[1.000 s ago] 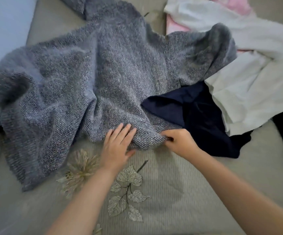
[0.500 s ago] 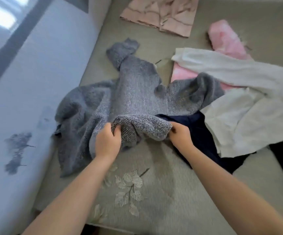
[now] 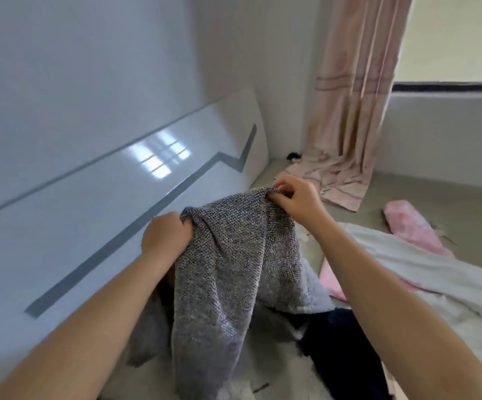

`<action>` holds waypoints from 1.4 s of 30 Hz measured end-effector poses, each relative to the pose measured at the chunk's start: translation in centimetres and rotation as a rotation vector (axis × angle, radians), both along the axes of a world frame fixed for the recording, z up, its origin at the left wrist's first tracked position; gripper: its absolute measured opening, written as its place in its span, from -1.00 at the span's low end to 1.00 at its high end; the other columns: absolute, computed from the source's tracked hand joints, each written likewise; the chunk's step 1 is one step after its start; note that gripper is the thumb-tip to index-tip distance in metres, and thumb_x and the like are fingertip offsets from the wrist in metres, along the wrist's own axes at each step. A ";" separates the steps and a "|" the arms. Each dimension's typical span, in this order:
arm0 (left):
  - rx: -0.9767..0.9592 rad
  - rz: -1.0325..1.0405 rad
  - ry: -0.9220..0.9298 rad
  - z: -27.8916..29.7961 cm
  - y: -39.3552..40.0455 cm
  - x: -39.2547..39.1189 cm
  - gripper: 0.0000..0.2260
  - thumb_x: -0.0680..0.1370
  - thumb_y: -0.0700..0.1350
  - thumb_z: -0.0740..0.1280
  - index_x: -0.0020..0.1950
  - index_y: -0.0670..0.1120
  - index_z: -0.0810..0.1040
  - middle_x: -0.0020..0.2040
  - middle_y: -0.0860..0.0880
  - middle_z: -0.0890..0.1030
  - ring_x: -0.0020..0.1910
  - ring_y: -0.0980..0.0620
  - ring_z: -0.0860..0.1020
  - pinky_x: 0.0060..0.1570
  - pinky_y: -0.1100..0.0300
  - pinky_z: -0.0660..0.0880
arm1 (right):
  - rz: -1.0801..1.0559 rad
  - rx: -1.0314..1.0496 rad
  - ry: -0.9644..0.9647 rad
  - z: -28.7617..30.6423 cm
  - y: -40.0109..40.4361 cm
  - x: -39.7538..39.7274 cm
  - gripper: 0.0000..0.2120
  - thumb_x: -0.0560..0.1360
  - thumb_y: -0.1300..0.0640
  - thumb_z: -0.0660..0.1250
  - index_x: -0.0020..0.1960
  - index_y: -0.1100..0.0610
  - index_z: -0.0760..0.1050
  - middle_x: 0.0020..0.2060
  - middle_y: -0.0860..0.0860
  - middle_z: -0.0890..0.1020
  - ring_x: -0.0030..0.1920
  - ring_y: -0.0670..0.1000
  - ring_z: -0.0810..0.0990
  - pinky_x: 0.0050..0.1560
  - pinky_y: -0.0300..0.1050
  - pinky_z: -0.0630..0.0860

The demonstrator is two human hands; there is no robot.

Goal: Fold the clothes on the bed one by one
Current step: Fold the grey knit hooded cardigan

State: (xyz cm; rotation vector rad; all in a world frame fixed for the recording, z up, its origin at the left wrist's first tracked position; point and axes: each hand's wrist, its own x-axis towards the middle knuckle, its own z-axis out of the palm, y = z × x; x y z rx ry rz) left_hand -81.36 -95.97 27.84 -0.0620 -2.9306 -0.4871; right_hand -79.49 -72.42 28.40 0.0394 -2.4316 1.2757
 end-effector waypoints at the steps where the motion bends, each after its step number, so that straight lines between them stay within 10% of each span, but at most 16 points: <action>1: -0.012 0.018 0.003 1.3 -0.2 -0.1 -0.72 0.57 -0.08 0.12 -0.18 -0.24 0.48 -0.13 -0.23 0.54 -0.19 -0.14 0.44 -0.29 0.15 0.28 | -0.003 -0.001 0.037 1.3 -0.4 -0.4 -0.84 0.43 0.22 0.40 -0.01 0.22 0.56 -0.25 -0.01 0.53 -0.26 -0.10 0.50 -0.22 -0.35 0.38; 7: -0.133 0.075 -0.193 3.1 -2.8 -2.3 -0.89 0.54 -0.15 0.16 -0.13 -0.16 0.41 -0.26 -0.06 0.44 -0.32 0.05 0.37 -0.45 0.25 0.24 | 0.018 0.065 0.002 2.7 -4.1 -5.0 -0.83 0.46 0.20 0.36 0.04 0.20 0.58 -0.11 0.10 0.64 -0.19 -0.06 0.51 -0.08 -0.27 0.38; 14: -0.259 0.160 -0.454 -11.9 -7.8 -5.4 -0.74 0.54 -0.23 0.12 0.22 -0.20 0.37 0.19 -0.18 0.50 0.16 -0.16 0.48 0.05 0.07 0.41 | 0.101 0.269 -0.518 -13.1 -7.5 -6.8 -0.75 0.54 0.23 0.19 0.17 0.21 0.53 0.03 0.13 0.63 -0.11 0.07 0.58 -0.07 -0.15 0.47; 25: -0.451 -0.825 -0.536 -34.0 -2.4 -10.2 -0.48 0.58 0.04 0.15 0.47 -0.11 0.10 0.49 -0.07 0.13 0.48 -0.05 0.03 0.41 -0.05 0.02 | -0.036 0.403 -1.462 -37.1 -8.1 8.6 -0.57 0.44 -0.12 0.32 0.19 0.11 0.44 0.11 0.05 0.57 0.11 0.06 0.53 -0.01 -0.15 0.44; 30: -0.444 -0.961 -0.657 -40.0 -1.0 -9.7 -0.64 0.57 0.00 0.17 0.32 -0.13 0.35 0.26 -0.12 0.46 0.29 -0.08 0.37 0.37 -0.07 0.10 | -0.570 -0.258 -1.213 -41.0 -10.1 9.2 -0.57 0.47 0.25 0.29 0.32 0.08 0.36 -0.14 -0.01 0.59 -0.26 0.02 0.54 -0.30 -0.14 0.42; 34: -0.116 -0.705 -0.401 -39.3 -2.7 -10.7 -0.82 0.55 -0.17 0.19 0.05 -0.26 0.47 -0.01 -0.23 0.53 -0.03 -0.22 0.49 -0.18 -0.01 0.34 | -0.752 -0.490 -0.906 -40.0 -9.4 4.5 -0.65 0.50 0.36 0.18 0.20 0.10 0.52 -0.18 0.08 0.64 -0.26 0.03 0.53 -0.20 -0.05 0.52; 37: -0.001 -0.400 -0.293 -36.7 -4.9 -12.9 -0.84 0.56 -0.23 0.19 0.05 -0.32 0.43 0.00 -0.32 0.47 -0.15 -0.26 0.46 -0.35 0.06 0.18 | -0.717 -0.492 -0.651 -36.5 -8.6 -2.2 -0.64 0.49 0.33 0.17 0.23 0.10 0.50 0.04 0.04 0.63 0.03 -0.09 0.56 0.12 -0.12 0.51; 40: 0.019 -0.271 -0.200 -34.6 -7.3 -15.0 -0.86 0.54 -0.30 0.20 0.04 -0.35 0.43 0.00 -0.36 0.46 -0.17 -0.29 0.46 -0.33 -0.02 0.21 | -0.420 -0.437 -0.533 -32.8 -9.4 -10.2 -0.56 0.53 0.30 0.15 0.38 0.06 0.33 0.10 -0.16 0.53 -0.04 -0.42 0.47 -0.08 -0.60 0.37; 42: 0.035 -0.206 -0.172 -33.8 -8.9 -15.8 -0.85 0.54 -0.29 0.19 0.01 -0.37 0.45 -0.01 -0.38 0.47 -0.12 -0.37 0.48 -0.28 -0.11 0.31 | -0.203 -0.299 -0.547 -31.3 -10.7 -14.4 -0.55 0.57 0.23 0.13 0.44 0.05 0.21 0.28 -0.06 0.45 0.18 -0.23 0.42 0.07 -0.53 0.31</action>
